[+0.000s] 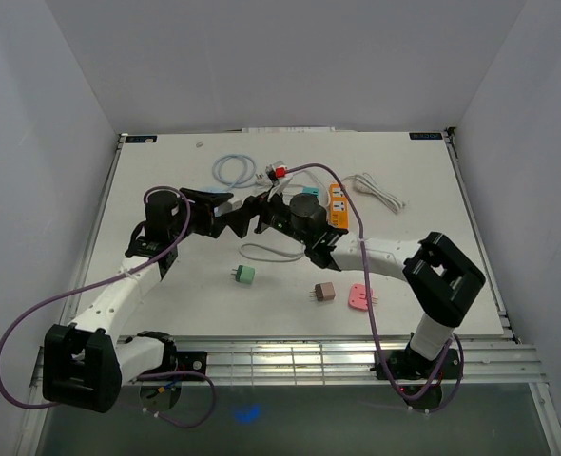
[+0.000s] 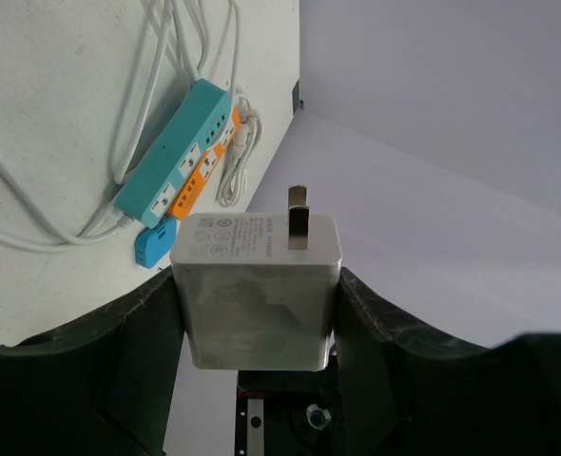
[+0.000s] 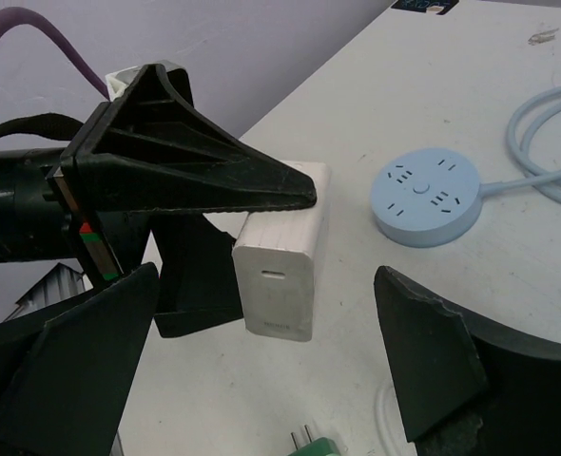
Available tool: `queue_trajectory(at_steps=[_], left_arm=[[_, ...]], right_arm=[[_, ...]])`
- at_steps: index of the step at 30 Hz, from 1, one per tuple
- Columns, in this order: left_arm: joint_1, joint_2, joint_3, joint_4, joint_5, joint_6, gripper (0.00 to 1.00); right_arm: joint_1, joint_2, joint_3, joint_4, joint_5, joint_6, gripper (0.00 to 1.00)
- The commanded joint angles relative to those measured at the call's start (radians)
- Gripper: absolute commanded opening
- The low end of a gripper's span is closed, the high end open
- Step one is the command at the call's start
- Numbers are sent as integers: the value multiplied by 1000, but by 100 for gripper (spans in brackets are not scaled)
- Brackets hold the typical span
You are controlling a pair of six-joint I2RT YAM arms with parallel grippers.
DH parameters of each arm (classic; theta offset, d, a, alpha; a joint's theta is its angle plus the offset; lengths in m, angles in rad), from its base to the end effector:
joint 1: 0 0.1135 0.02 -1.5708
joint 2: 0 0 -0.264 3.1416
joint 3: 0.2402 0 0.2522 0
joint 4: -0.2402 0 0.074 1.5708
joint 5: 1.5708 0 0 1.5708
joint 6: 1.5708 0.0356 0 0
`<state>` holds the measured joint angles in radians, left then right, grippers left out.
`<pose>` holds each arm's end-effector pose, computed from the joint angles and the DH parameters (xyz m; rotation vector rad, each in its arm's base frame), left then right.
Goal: Insert the plug
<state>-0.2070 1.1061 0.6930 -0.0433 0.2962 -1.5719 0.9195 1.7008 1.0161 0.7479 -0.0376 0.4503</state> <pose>0.2397 -0.0610 0.2585 -1.2885 1.9255 -1.3332 0.2361 0.3120 0.2737 -0.4070 1.5636 1.1121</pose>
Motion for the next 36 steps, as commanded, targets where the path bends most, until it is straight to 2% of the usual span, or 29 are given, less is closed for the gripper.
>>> queue_trajectory(at_steps=[1, 3, 8, 11, 13, 14, 16, 17, 19, 20, 22, 23, 24, 27, 29, 31, 36], left_arm=[[-8, -15, -13, 88, 11, -39, 22], [-8, -17, -23, 106, 9, -50, 22], [-6, -17, -27, 114, 21, -56, 22], [-6, -23, -27, 106, 20, -54, 22], [-6, -26, -33, 103, 20, -59, 22], [-6, -28, -38, 103, 20, -63, 22], [-6, -34, -41, 103, 18, -63, 23], [-6, -34, -41, 103, 18, -63, 23], [-8, -37, -47, 102, 21, -68, 25], [-6, -38, -49, 102, 21, -66, 32], [-6, -40, -44, 92, 15, -59, 41], [-6, -40, -43, 91, 15, -54, 46], [-5, -40, -35, 71, 14, -51, 58], [-5, -29, -15, 1, 14, -25, 80], [4, -20, 16, -38, 15, 21, 90], [17, -17, 48, -102, 15, 53, 98], [67, -14, 108, -243, 15, 183, 98]], right_arm=[[10, 29, 75, 4, 33, -27, 100], [15, 46, 102, -27, 85, -27, 92], [22, 102, 167, -65, 108, -22, 85], [24, 118, 179, -62, 119, -19, 73], [25, 128, 188, -70, 122, -21, 70], [25, 135, 193, -71, 122, -22, 64], [25, 135, 185, -68, 136, -21, 61], [25, 134, 180, -61, 136, -19, 51], [25, 134, 179, -62, 143, -19, 40], [25, 132, 179, -61, 146, -21, 28], [25, 122, 170, -62, 153, -21, 21], [25, 117, 170, -62, 156, -22, 14], [25, 114, 170, -67, 157, -28, 11], [25, 103, 173, -100, 177, -30, 8], [21, 92, 171, -130, 191, -32, 8], [13, 79, 162, -145, 211, -30, 8], [-13, 43, 122, -182, 232, -27, 8]])
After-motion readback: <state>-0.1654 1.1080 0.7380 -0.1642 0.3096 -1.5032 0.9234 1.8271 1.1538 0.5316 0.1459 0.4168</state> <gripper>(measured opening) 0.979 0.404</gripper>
